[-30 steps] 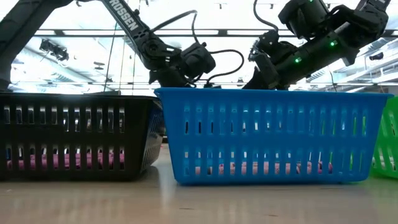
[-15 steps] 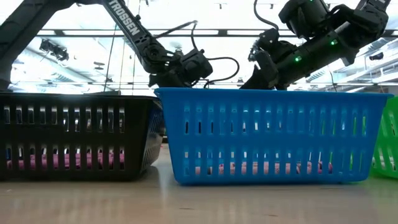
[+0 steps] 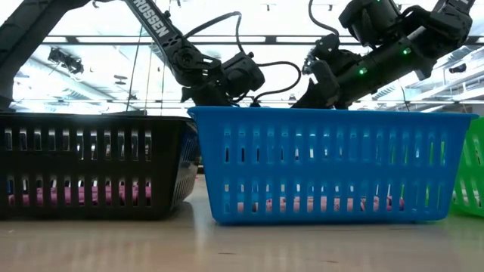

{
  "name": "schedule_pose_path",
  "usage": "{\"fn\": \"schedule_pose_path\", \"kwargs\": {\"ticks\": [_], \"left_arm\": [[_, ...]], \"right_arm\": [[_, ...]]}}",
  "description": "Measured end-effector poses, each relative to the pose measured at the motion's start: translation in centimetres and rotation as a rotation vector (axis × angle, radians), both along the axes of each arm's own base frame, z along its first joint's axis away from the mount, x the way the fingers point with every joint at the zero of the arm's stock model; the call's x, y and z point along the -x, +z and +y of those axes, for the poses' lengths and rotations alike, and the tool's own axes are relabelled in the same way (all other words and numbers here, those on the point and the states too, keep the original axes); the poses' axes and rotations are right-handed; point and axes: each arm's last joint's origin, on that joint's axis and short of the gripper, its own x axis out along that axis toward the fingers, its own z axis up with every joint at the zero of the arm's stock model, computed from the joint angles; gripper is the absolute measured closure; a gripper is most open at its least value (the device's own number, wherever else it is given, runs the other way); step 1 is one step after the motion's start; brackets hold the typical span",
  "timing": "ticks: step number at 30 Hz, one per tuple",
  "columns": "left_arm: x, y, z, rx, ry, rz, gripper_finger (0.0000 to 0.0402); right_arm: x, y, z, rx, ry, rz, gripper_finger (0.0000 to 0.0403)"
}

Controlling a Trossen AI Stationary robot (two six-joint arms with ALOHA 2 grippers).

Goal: Sort crayons
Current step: Put the black crayon into the left blue bin

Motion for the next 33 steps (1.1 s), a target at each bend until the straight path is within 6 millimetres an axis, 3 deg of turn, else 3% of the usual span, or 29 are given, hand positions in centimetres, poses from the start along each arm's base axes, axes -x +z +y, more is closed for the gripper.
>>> {"fn": "schedule_pose_path", "kwargs": {"ticks": [14, 25, 33], "left_arm": [[-0.3, 0.1, -1.3, -0.018, -0.073, 0.005, 0.0258], [0.5, 0.0, 1.5, 0.299, -0.026, -0.075, 0.0258], [0.5, -0.1, 1.1, 0.276, -0.070, -0.039, 0.0265]], "right_arm": [[0.0, 0.0, 0.1, -0.001, 0.006, -0.001, 0.0317], [-0.1, 0.2, 0.7, -0.002, 0.025, -0.019, 0.0317], [-0.1, 0.2, 0.7, 0.002, 0.027, -0.021, 0.0317]]}}
